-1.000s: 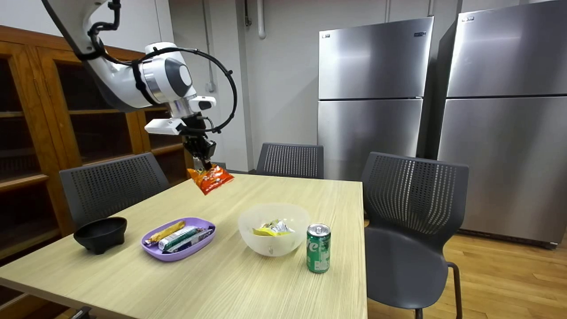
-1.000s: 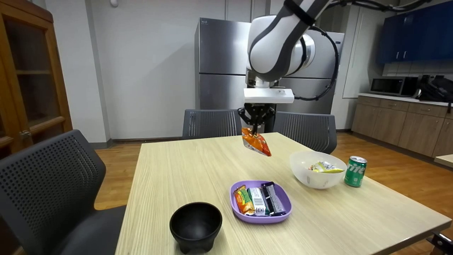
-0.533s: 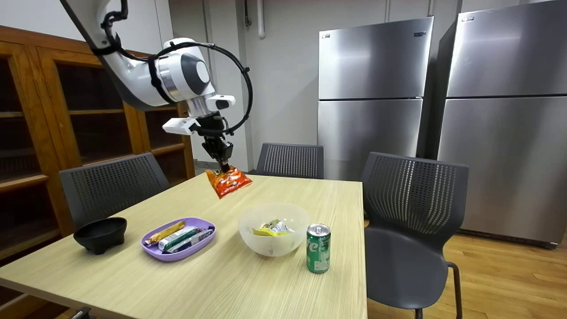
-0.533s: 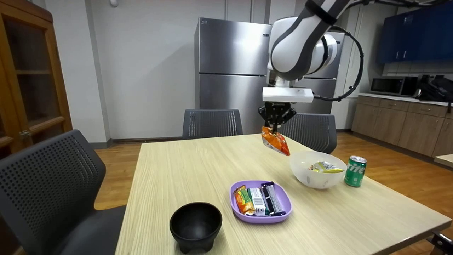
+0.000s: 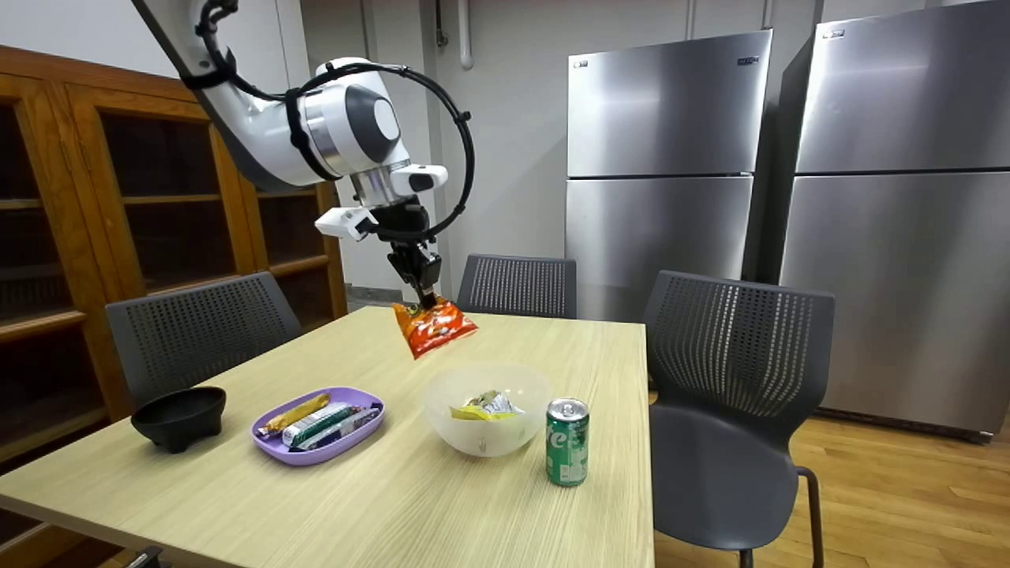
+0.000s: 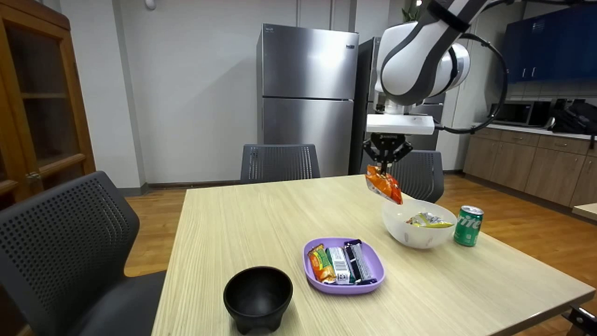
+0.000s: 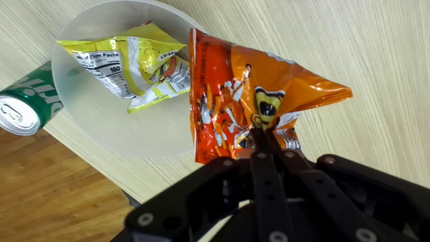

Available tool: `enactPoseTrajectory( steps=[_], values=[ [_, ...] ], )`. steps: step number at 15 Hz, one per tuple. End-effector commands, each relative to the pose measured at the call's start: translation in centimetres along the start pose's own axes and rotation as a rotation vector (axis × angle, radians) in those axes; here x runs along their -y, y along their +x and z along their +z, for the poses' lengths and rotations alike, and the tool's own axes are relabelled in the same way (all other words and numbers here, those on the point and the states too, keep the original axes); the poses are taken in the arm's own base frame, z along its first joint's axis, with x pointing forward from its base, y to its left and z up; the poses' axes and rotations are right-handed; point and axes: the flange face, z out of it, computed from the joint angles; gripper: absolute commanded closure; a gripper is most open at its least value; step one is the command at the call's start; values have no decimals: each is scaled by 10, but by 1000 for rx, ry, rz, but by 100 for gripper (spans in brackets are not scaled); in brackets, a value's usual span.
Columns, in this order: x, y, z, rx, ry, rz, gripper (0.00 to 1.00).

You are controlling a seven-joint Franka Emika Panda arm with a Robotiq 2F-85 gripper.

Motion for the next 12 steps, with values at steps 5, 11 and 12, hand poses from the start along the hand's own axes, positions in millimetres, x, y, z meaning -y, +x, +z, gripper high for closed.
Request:
enactPoseTrajectory(
  steps=[5,11,12],
  values=[
    [-53,11,22,35,-24,159,100],
    [-61,15,48,69,-43,197,100],
    [-60,16,53,74,-43,195,100]
  ],
)
